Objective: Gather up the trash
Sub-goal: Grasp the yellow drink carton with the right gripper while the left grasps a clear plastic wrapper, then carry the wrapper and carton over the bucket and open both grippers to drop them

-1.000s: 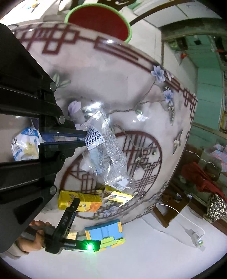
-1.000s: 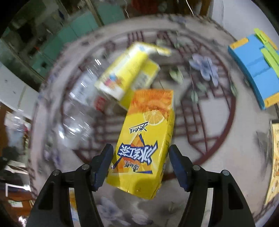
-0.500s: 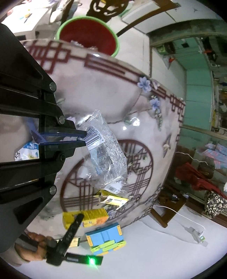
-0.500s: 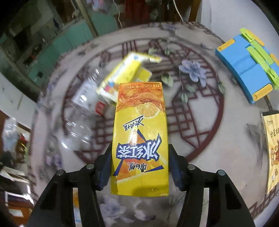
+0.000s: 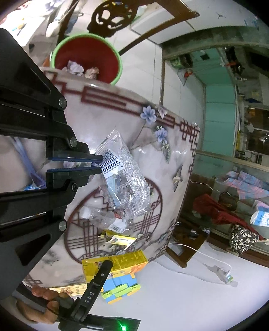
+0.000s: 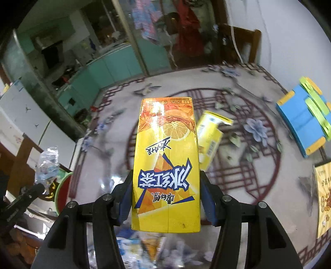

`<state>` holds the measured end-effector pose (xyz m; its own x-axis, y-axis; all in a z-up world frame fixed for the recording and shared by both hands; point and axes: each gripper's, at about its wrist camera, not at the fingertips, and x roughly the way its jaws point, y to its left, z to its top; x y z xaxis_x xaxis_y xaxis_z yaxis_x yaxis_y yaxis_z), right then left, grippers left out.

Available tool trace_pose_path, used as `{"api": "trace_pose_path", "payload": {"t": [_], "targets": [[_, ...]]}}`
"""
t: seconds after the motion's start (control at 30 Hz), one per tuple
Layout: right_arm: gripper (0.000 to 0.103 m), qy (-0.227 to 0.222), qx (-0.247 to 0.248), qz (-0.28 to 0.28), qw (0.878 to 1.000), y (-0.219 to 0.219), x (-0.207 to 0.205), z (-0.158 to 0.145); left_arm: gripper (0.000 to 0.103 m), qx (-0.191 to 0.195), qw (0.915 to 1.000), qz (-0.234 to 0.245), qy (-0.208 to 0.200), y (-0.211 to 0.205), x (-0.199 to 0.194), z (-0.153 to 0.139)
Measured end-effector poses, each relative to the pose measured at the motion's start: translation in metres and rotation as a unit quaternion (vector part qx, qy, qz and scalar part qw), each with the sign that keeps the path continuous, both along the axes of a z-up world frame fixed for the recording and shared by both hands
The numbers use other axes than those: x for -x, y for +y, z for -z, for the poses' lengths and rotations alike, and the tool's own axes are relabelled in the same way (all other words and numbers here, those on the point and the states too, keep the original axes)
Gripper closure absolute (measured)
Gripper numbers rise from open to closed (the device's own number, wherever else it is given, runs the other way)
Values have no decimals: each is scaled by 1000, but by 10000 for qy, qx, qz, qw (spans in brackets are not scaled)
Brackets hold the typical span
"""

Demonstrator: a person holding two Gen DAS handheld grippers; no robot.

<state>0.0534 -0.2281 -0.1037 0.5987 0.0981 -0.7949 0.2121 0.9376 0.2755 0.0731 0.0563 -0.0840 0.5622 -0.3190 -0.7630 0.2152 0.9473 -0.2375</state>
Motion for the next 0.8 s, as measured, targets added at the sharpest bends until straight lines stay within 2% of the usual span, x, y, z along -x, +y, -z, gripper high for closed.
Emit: {"api": "trace_pose_path", "payload": {"t": [0.4, 0.8], "targets": [[47, -62, 12, -326, 9994, 80, -24, -10, 99, 75, 9998, -165, 35, 61, -17, 5], [47, -30, -50, -597, 9982, 153, -49, -7, 99, 94, 9995, -291, 129, 117, -35, 16]]}}
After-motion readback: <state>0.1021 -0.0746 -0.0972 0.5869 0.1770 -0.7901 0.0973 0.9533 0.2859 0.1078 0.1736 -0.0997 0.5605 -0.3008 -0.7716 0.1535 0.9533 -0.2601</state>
